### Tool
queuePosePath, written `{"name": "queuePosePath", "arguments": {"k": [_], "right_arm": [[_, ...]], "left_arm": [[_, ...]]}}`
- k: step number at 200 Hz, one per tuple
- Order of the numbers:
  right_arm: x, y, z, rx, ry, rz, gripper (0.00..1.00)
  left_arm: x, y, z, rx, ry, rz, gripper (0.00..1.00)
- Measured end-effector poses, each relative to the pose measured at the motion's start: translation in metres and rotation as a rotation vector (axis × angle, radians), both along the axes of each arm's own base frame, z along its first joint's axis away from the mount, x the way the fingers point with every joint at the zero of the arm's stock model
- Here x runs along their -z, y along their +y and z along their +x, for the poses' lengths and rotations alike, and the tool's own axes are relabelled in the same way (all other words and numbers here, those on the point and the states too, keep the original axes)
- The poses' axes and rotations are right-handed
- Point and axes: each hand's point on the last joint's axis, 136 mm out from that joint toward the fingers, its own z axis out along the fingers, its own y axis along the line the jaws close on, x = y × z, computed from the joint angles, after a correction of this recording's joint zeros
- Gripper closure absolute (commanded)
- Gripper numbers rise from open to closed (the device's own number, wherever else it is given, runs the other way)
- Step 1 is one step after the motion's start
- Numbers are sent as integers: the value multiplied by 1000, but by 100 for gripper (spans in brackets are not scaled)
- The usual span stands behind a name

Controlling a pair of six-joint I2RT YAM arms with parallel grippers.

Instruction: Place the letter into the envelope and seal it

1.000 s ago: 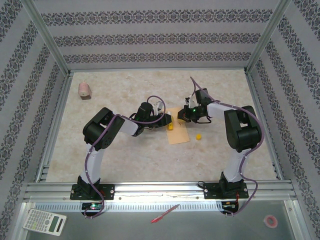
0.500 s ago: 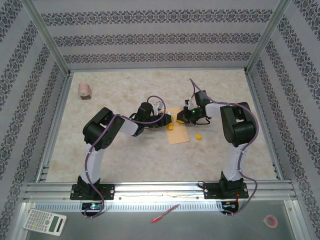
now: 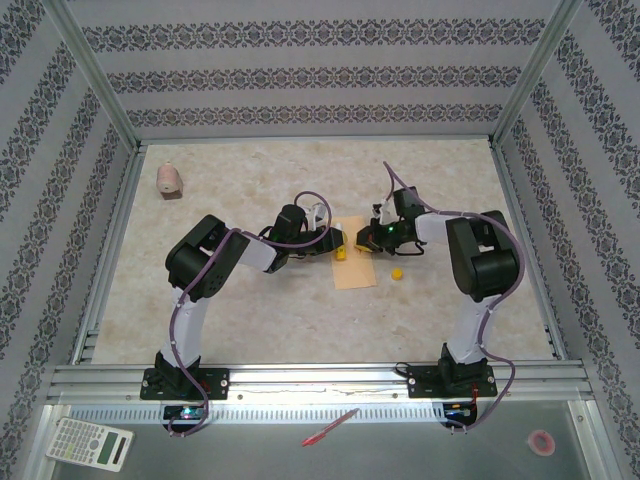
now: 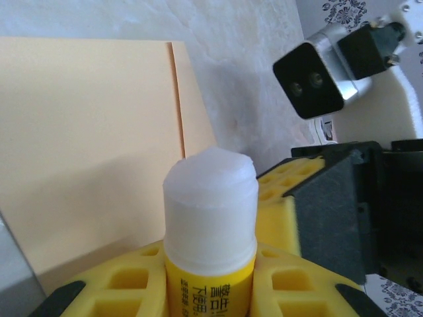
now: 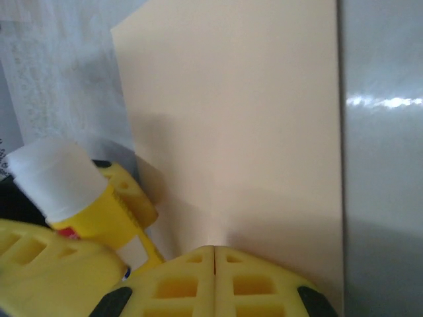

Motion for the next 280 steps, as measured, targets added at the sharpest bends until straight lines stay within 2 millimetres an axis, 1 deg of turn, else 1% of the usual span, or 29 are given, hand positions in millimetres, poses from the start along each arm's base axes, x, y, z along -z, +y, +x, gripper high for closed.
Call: {"name": "queuePosePath", "arguments": {"k": [32,48,89,110,196,239,251,280], "right_arm": [[-16,0,-3,10,-24,13,100],[-17,-1,-7,11,-27,13,100],[4,-5,-32,11,45,-1,100],[12,-4,-40,4,73,-1,100],[12,-4,-40,1,67,1,100],[8,-4,-39,5,64,-4,100],[4,-2,-35,6,57,0,100],[-12,4,-18,9,14,15,100]], "left_arm": [[0,0,0,0,0,0,99],[0,0,0,0,0,0,99],[0,0,0,0,0,0,99],[0,0,0,0,0,0,99],[0,0,0,0,0,0,99],[0,0,0,1,0,0,99],[0,-1,-1,1,0,0,99],[0,-1,-1,1,0,0,99]]}}
